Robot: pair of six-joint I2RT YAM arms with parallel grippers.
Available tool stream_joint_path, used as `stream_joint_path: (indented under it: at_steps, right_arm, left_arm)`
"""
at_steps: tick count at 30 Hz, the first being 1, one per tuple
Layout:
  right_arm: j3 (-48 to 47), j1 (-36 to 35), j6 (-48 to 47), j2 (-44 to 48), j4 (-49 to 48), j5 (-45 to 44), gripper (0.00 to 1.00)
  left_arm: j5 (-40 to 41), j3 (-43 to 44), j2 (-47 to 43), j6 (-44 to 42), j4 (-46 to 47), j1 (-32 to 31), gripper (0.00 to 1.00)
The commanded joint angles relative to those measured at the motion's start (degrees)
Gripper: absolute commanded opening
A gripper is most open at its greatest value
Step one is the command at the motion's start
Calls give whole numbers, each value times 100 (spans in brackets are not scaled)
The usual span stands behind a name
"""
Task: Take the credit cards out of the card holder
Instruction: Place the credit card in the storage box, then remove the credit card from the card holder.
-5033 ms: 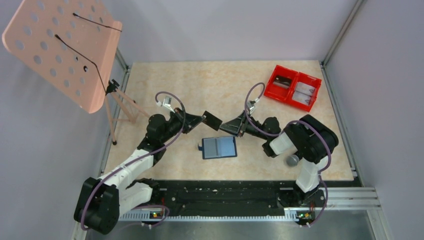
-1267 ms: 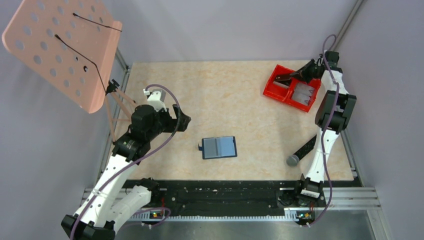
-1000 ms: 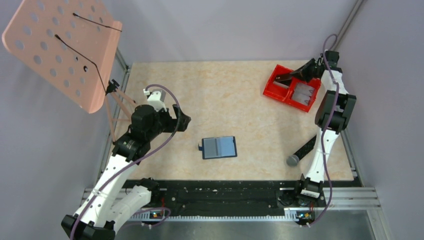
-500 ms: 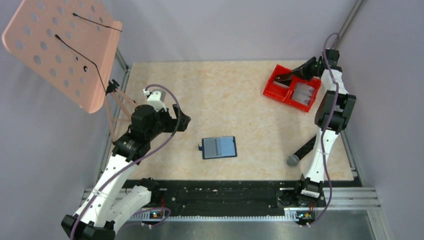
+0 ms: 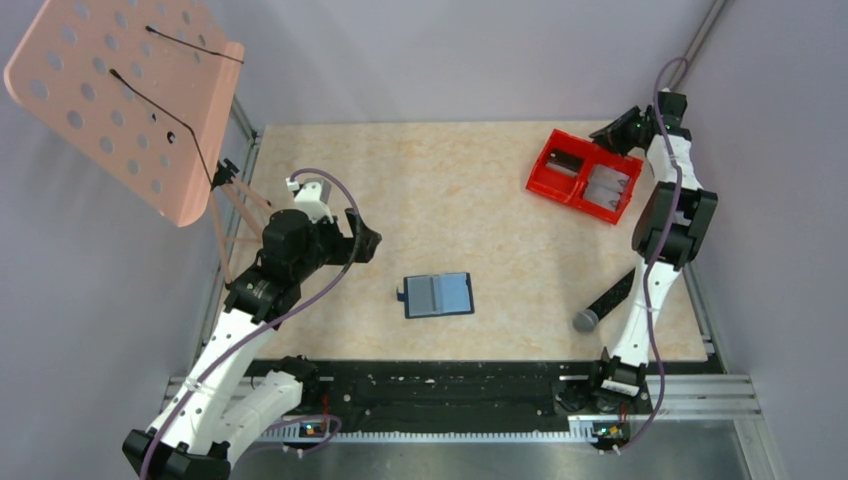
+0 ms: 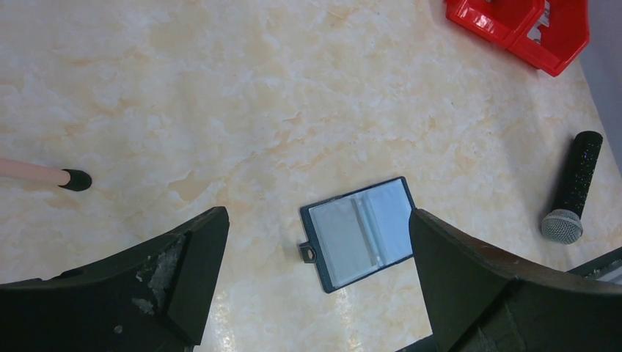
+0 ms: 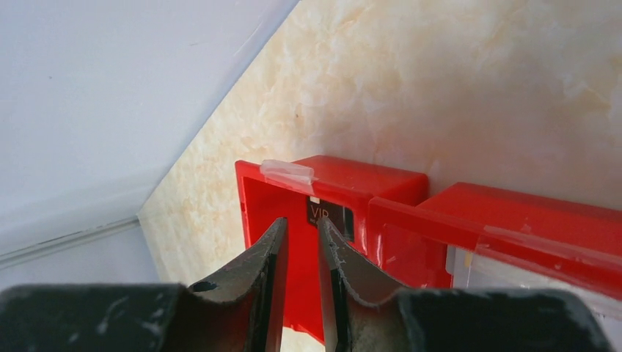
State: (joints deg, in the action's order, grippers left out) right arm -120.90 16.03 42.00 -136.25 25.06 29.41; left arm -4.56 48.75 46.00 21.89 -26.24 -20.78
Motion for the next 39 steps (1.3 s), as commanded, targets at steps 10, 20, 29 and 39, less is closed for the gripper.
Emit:
stream_joint_path:
  at_steps: [10,20,29,39]
  right_arm:
    - [1371,-530,-1118,2114,297,-531,22]
    - [4700,-2459,-1178,4230,-878,-929,37]
    - [6524,-4423,-445,4843,-2391,-1318,40]
    - [7534,-5024,-359,5267,-3268,-1436,40]
  left_arm:
    - [-386,33,289,144,25,12,97]
    - [-1437,-491,1397,819,197,2,88]
    - [-1620,-1380,2157,1254,1484,-201,82]
    - [-1608,-1517,2958,1280,2291,-289,68]
